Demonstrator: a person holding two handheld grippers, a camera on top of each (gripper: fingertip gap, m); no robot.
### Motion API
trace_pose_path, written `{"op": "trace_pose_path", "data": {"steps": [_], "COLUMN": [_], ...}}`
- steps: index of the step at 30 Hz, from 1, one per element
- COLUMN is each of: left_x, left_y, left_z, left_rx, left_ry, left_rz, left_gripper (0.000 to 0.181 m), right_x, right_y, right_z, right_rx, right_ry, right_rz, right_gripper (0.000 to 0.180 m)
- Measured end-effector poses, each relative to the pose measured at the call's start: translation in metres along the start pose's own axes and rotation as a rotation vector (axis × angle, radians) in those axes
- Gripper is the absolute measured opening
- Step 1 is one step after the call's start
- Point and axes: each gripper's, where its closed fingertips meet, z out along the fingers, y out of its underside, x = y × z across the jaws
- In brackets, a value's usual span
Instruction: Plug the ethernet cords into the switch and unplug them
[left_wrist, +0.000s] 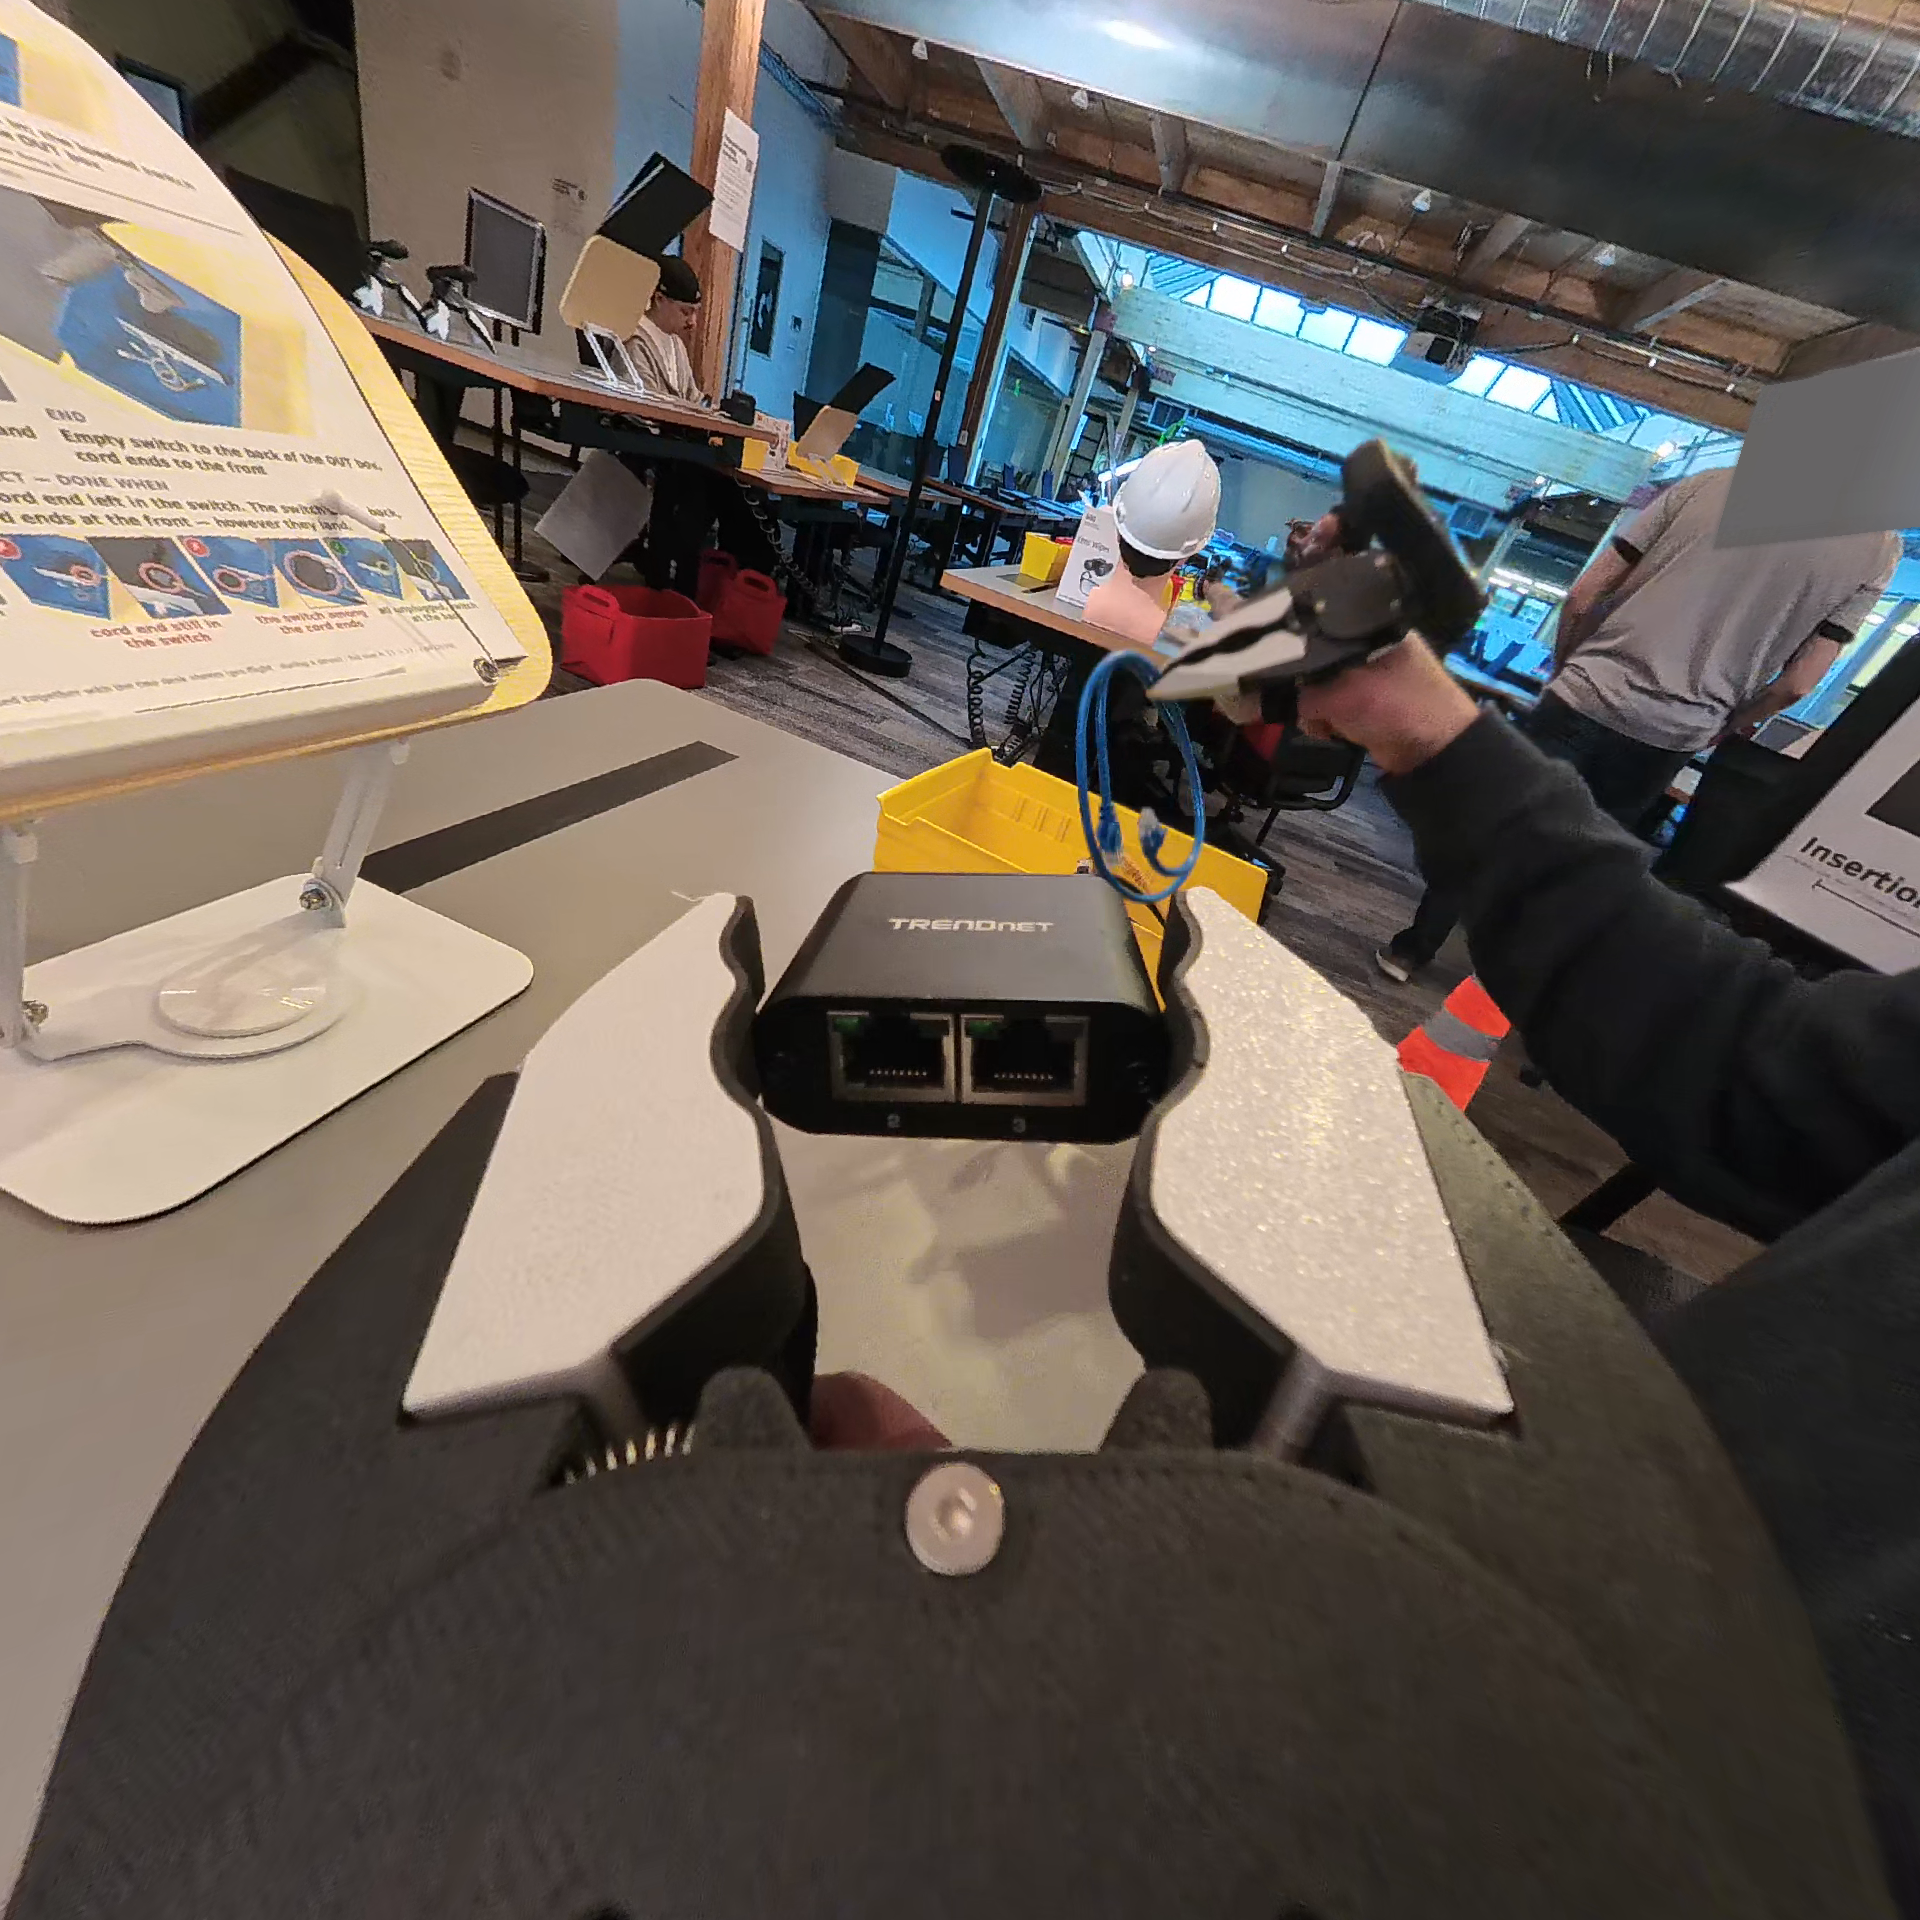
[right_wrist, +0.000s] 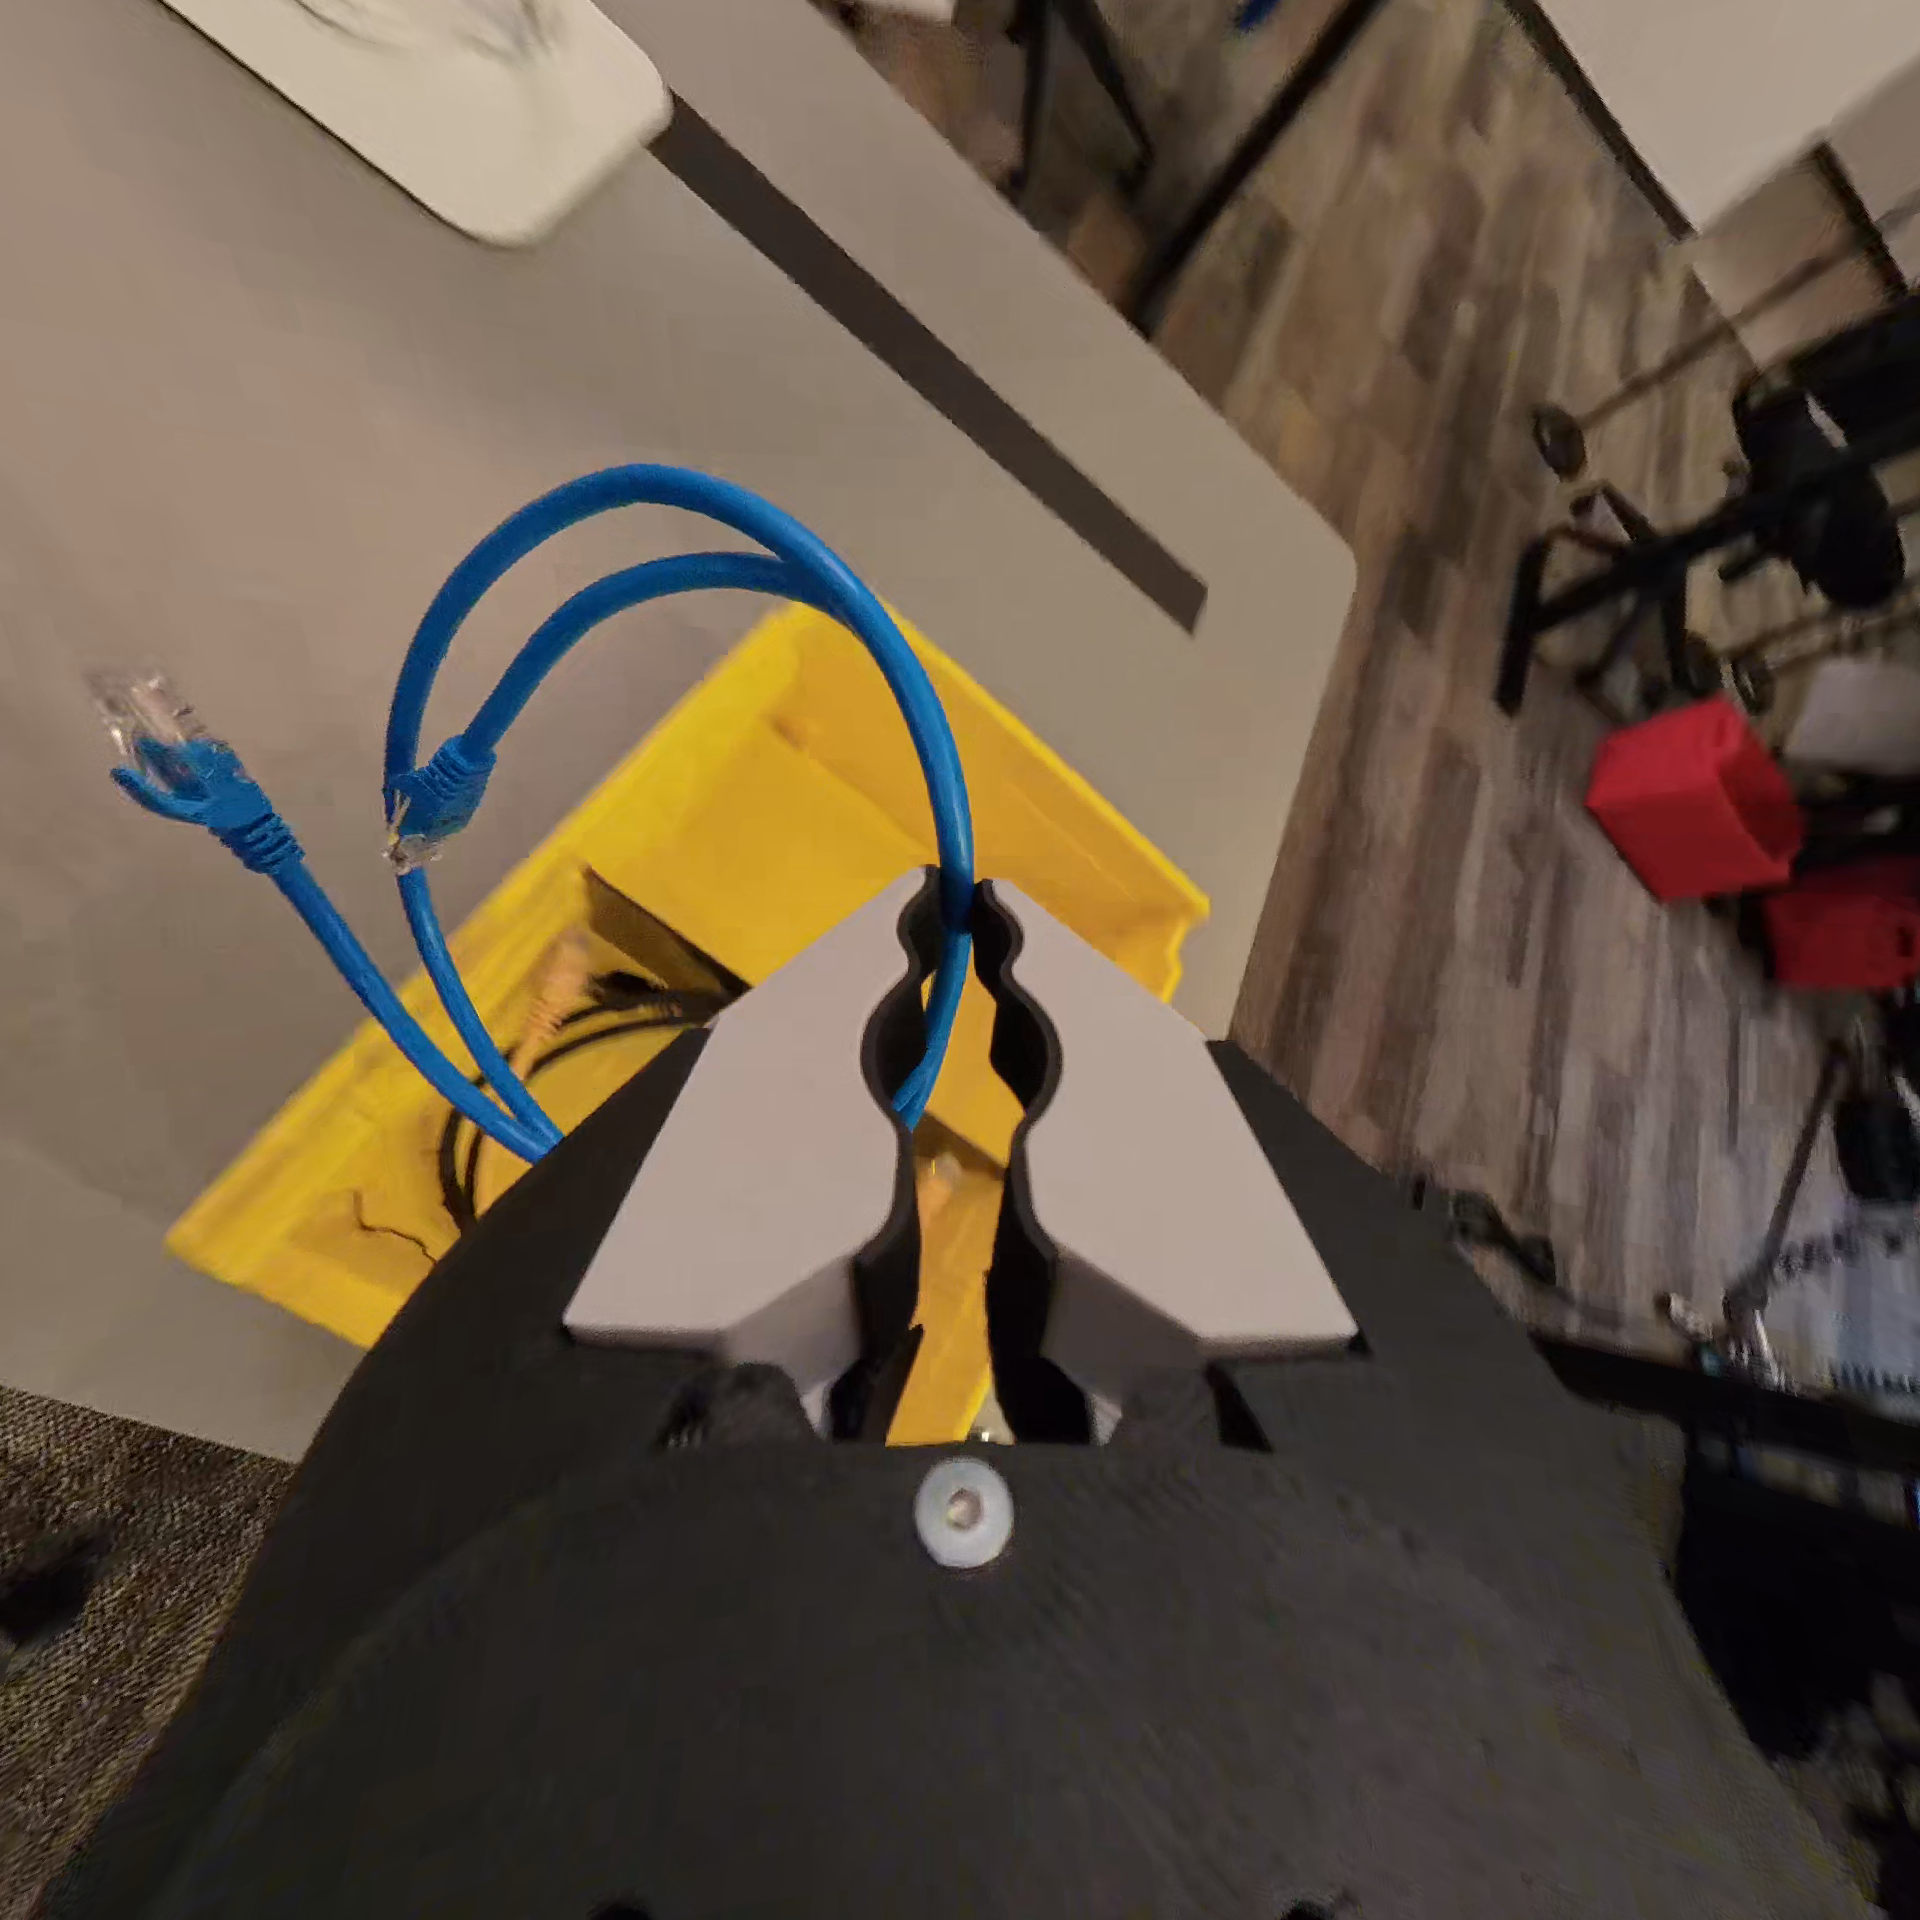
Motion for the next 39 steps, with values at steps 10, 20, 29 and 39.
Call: {"op": "trace_pose_path", "data": {"steps": [10, 20, 29, 39], "left_x": [0.004, 0.011, 0.039, 0.054], "left_y": [0.002, 0.016, 0.047, 0.047], "left_z": [0.003, 0.015, 0.037, 0.035], "left_rx": [-0.009, -0.042, -0.093, -0.109], "left_ry": [-0.007, 0.023, 0.11, 0.162], "left_rz": [0.012, -0.002, 0.004, 0.131], "left_gripper": [0.073, 0.073, 0.073, 0.073], "right_x": [-0.022, -0.057, -0.312, -0.372], "right_y": [0.141, 0.007, -0.187, -0.216], "right_z": [0.043, -0.024, -0.056, -0.031], "right_rx": [-0.285, 0.026, 0.54, 0.509], "right_ry": [0.125, -0.039, -0.636, -1.006], "right_rz": [0.098, -0.068, -0.429, -0.442], "right_gripper": [0.007, 0.05, 0.069, 0.066]}}
